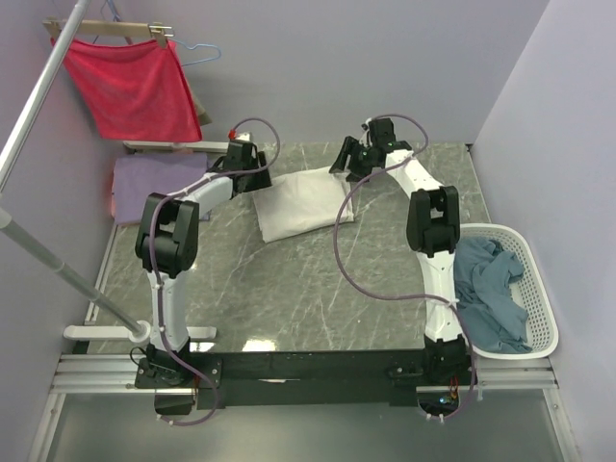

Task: Fold and stack the t-shirts
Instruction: Fold the long partially folded tshirt into a neat square, then smooth out wrinkles on the folded tshirt

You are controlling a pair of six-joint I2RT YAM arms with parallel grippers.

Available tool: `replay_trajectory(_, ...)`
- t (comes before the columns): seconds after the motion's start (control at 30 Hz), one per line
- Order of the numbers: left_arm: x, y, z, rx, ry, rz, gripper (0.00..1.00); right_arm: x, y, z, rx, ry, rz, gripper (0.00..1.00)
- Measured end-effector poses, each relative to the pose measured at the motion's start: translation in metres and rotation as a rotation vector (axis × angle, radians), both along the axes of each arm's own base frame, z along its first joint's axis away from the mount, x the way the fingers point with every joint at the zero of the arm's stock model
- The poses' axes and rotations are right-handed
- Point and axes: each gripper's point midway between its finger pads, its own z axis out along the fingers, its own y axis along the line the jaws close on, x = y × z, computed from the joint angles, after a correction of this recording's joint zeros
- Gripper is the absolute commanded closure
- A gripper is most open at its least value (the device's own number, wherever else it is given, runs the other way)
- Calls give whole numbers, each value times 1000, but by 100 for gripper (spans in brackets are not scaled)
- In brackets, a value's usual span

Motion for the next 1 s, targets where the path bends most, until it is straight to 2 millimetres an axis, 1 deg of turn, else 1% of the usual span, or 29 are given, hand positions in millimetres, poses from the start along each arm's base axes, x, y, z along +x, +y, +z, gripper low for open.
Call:
replay_trajectory(0.07, 6, 8, -9, 9, 4, 13, 1, 5, -7, -4, -2, -3, -21, 20)
replay_trajectory(0.1, 7, 13, -10, 17, 4, 19, 0, 7, -10, -4, -5, -12, -28, 18)
replay_trajectory(0.13, 8, 17, -11, 22, 3, 23, 1, 11, -15, 0, -7, -33, -39, 18)
replay_trajectory(0.23, 14, 23, 5, 27, -42, 32, 1, 14, -23, 12, -19, -80, -54, 17)
replay_trajectory(0.3, 15, 22, 18, 18, -64, 28, 0, 11, -26, 28, -17, -102, -55, 17)
replay_trajectory(0.37, 14, 17, 33, -6, -86, 7, 1, 12, -23, 50, 4, -146, -44, 17)
replay_trajectory(0.4, 13, 12, 43, -33, -101, -16, 1, 12, -21, 59, 15, -164, -35, 17)
replay_trajectory(0.43, 13, 7, 50, -55, -116, -33, 1, 12, -16, 73, 34, -192, -19, 17)
replay_trajectory(0.5, 13, -8, 65, -127, -148, -89, 0, 10, -5, 83, 59, -212, 9, 17)
replay_trajectory(0.57, 11, -23, 73, -191, -160, -148, 1, 6, 8, 86, 86, -212, 40, 17)
replay_trajectory(0.6, 9, -29, 73, -216, -155, -172, 1, 4, 15, 86, 101, -206, 57, 17)
replay_trajectory(0.63, 8, -37, 74, -247, -150, -205, 1, 2, 23, 85, 114, -199, 74, 17)
replay_trajectory(0.7, 9, -48, 68, -291, -138, -242, 1, 0, 36, 79, 133, -181, 100, 17)
replay_trajectory(0.77, 10, -57, 52, -325, -114, -270, 1, 2, 48, 68, 147, -167, 122, 17)
replay_trajectory(0.8, 10, -59, 42, -337, -94, -275, 1, 3, 53, 59, 148, -153, 128, 17)
replay_trajectory(0.87, 10, -63, 15, -349, -48, -281, 1, 6, 59, 42, 145, -130, 130, 17)
replay_trajectory(0.93, 9, -64, -11, -356, 3, -272, 0, 11, 59, 15, 133, -90, 122, 17)
replay_trajectory(0.97, 11, -65, -19, -360, 4, -274, 1, 13, 57, 3, 126, -72, 116, 17)
replay_trajectory(1.0, 15, -66, -16, -368, -6, -277, 0, 13, 54, -14, 107, -40, 100, 17)
